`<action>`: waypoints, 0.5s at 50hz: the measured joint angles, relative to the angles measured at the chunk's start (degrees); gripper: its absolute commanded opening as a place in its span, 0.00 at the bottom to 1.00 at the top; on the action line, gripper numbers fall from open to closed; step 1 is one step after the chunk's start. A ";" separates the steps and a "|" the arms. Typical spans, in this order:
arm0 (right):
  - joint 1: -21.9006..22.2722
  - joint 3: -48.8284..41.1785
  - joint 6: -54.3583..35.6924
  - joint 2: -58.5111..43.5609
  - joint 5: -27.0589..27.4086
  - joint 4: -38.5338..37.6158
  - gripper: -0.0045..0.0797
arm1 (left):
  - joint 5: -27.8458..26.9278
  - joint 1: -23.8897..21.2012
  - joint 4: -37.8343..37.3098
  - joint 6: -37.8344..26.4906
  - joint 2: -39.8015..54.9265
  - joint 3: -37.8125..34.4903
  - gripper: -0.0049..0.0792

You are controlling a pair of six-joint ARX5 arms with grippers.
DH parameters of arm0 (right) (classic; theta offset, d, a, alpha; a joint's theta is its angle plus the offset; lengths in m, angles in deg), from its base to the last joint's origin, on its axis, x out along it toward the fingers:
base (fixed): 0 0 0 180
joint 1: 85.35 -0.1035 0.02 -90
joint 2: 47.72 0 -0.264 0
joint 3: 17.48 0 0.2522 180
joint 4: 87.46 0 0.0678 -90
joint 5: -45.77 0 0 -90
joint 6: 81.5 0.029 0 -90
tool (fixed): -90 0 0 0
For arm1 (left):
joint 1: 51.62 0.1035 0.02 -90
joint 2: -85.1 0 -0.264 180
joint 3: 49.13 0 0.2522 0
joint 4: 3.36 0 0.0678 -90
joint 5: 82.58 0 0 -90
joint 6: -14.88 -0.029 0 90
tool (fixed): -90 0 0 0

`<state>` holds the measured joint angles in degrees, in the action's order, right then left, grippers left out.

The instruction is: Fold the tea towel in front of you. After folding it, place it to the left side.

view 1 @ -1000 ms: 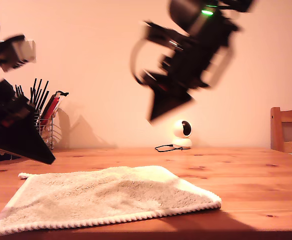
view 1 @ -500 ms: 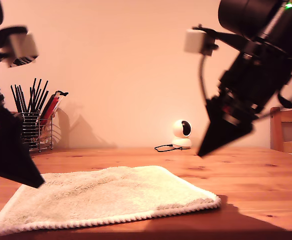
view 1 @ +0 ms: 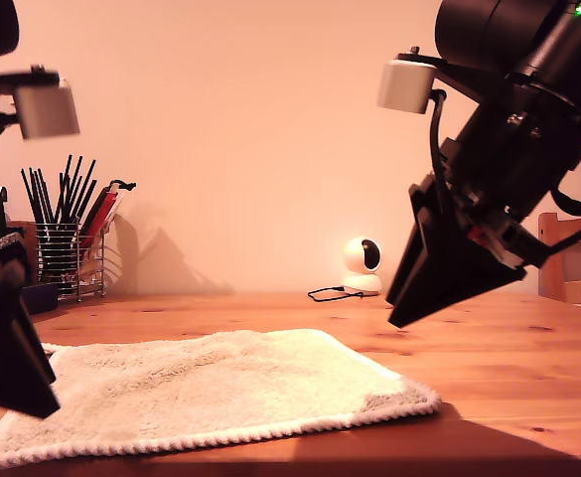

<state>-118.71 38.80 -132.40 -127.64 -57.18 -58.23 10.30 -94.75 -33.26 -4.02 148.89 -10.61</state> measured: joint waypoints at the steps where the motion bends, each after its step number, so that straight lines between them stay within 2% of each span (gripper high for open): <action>1: 0.00 0.00 0.00 0.00 0.00 -0.07 0.37 | 0.07 0.00 0.26 -0.26 0.42 0.00 0.53; 25: 0.33 0.00 1.38 0.00 0.00 -0.28 0.37 | 1.27 0.00 5.95 -3.52 9.94 0.00 0.53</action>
<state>-118.39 38.80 -131.02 -127.64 -57.18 -58.52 11.57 -94.75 -27.31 -7.54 158.84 -10.61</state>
